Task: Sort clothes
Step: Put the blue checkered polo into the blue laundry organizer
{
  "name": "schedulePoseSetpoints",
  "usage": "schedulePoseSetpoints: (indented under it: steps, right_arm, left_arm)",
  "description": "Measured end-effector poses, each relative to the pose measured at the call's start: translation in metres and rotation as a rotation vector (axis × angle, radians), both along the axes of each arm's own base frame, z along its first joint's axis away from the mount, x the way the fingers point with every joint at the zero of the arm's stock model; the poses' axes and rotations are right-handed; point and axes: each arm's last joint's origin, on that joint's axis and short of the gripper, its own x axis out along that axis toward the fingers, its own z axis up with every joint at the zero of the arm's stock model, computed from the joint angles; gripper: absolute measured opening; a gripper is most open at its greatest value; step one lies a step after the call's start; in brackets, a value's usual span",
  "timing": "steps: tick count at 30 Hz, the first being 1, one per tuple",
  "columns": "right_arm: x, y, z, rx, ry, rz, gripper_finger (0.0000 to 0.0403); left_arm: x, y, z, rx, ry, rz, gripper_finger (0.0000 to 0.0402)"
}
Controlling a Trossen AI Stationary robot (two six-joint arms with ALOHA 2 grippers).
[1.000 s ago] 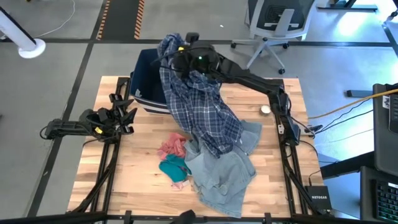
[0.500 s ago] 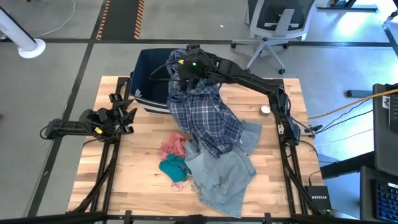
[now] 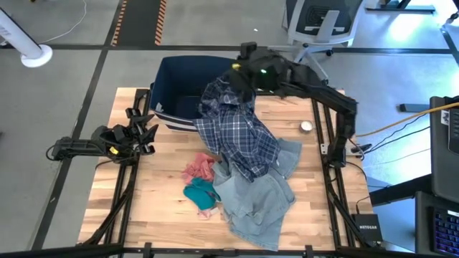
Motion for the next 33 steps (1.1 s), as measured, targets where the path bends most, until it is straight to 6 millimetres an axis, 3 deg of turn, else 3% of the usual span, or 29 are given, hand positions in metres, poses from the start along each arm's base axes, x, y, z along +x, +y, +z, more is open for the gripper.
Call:
schedulePoseSetpoints:
  steps: [3, 9, 15, 20, 26, 33]
  right_arm:
    - [-0.015, 0.026, 0.004, 0.022, 0.053, 0.061, 0.0194]
    - [-0.039, 0.076, -0.007, 0.146, 0.226, 0.128, 0.0193]
    - [-0.053, 0.11, -0.035, 0.263, 0.422, 0.054, 0.0193]
    - [-0.05, 0.135, -0.062, 0.282, 0.497, 0.023, 0.0193]
    - [-0.049, 0.145, -0.104, 0.282, 0.656, -0.004, 0.0193]
    - [-0.071, 0.129, -0.128, 0.314, 0.727, -0.105, 0.0193]
  left_arm:
    - [0.0, 0.0, 0.0, 0.0, -0.001, 0.001, 0.018]
    - [0.0, 0.0, 0.0, 0.0, 0.0, 0.001, 0.018]
    - [0.0, 0.0, 0.0, -0.004, -0.002, -0.003, 0.018]
    - [0.0, 0.0, 0.0, -0.015, -0.005, -0.01, 0.018]
    - [0.0, 0.0, 0.0, -0.022, -0.007, -0.016, 0.018]
    - [0.0, 0.0, 0.0, -0.015, -0.004, -0.01, 0.018]
